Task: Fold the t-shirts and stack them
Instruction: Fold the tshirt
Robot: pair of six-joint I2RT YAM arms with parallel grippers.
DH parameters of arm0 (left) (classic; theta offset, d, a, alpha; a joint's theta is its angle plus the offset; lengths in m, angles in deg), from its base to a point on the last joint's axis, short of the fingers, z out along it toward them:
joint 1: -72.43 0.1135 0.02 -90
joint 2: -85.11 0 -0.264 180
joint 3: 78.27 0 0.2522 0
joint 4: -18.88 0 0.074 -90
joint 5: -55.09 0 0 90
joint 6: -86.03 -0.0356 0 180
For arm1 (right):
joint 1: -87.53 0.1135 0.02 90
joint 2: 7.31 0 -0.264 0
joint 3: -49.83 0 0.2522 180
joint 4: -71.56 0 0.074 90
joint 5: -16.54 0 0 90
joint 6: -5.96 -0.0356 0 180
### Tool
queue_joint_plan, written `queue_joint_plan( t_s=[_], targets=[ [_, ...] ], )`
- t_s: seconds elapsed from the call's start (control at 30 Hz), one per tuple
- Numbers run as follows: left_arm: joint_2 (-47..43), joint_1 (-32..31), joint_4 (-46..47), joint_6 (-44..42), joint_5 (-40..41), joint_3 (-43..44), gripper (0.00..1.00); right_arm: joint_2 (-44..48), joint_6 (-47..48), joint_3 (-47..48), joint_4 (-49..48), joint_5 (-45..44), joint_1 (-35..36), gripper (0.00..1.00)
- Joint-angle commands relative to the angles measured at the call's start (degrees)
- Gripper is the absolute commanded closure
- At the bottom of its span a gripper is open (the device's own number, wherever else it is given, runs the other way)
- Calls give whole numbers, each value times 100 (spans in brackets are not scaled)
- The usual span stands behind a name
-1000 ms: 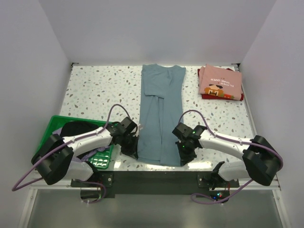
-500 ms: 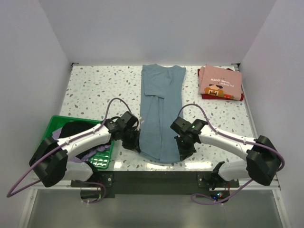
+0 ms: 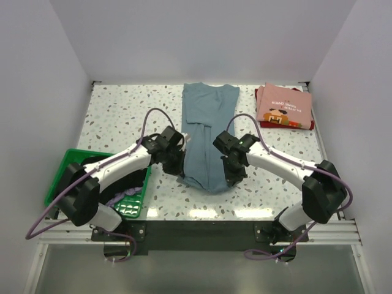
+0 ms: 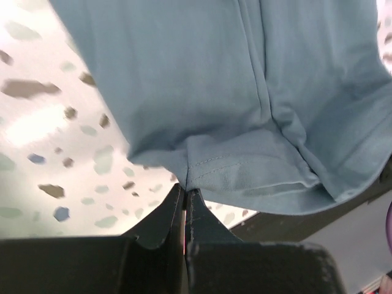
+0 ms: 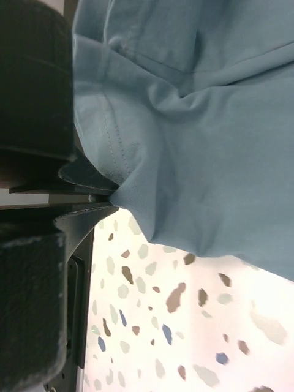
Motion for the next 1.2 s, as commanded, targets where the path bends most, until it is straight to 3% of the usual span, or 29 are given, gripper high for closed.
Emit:
queue_joint_plan(
  t_s=[0.0, 0.17, 0.6, 0.8, 1.17],
  targets=[
    [253, 368, 38, -470, -13, 441, 100, -326, 173, 545, 131, -280, -263, 100],
    [832, 957, 144, -786, -338, 1134, 100, -1002, 332, 1501, 166, -385, -658, 100],
    [2530, 1748, 117, -1059, -717, 3147, 100, -2699, 648, 3698, 438, -438, -1476, 100],
    [3198, 2100, 276, -1042, -1331, 3816, 100, -3456, 780, 4657, 693, -438, -1862, 100],
    [3892, 2373, 539, -858, -1719, 4423, 100, -4115, 929, 5458, 755, -297, -2215, 100]
  ],
)
